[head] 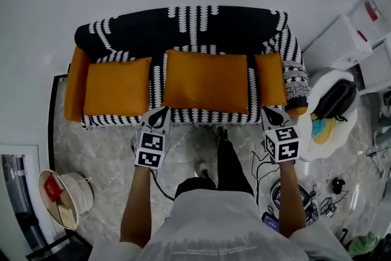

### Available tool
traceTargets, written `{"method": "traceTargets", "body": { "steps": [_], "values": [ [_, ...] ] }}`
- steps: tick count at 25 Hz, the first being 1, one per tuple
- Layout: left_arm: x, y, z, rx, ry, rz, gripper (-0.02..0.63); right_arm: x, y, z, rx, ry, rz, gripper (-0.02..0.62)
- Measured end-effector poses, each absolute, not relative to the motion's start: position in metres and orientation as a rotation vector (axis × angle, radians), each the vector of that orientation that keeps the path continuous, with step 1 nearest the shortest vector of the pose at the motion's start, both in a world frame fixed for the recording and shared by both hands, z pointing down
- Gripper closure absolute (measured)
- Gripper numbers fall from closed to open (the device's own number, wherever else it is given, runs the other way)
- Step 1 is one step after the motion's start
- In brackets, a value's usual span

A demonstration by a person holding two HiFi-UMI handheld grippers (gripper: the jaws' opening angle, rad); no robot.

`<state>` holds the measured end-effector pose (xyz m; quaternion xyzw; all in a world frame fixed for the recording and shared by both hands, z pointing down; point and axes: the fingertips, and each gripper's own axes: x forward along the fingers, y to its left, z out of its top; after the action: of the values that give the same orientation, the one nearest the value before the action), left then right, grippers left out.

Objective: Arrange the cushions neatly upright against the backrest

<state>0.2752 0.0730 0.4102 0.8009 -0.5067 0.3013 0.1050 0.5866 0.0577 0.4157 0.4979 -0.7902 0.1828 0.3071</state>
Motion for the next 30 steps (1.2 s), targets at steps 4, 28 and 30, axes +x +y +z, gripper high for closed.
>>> {"method": "traceTargets", "body": {
  "steps": [4, 28, 30],
  "values": [
    [0.268, 0.053, 0.451, 2.297, -1.466, 0.928, 0.579, 0.608, 0.036, 0.469, 1.302, -2.015, 0.544, 0.594],
    [0.214, 0.015, 0.720, 1.941, -1.378, 1.019, 0.436, 0.647, 0.004, 0.764, 1.074, -1.817, 0.798, 0.492],
    [0.206, 0.015, 0.741, 1.911, -1.367, 1.029, 0.425, 0.651, 0.003, 0.785, 1.073, -1.802, 0.824, 0.492]
  ]
}}
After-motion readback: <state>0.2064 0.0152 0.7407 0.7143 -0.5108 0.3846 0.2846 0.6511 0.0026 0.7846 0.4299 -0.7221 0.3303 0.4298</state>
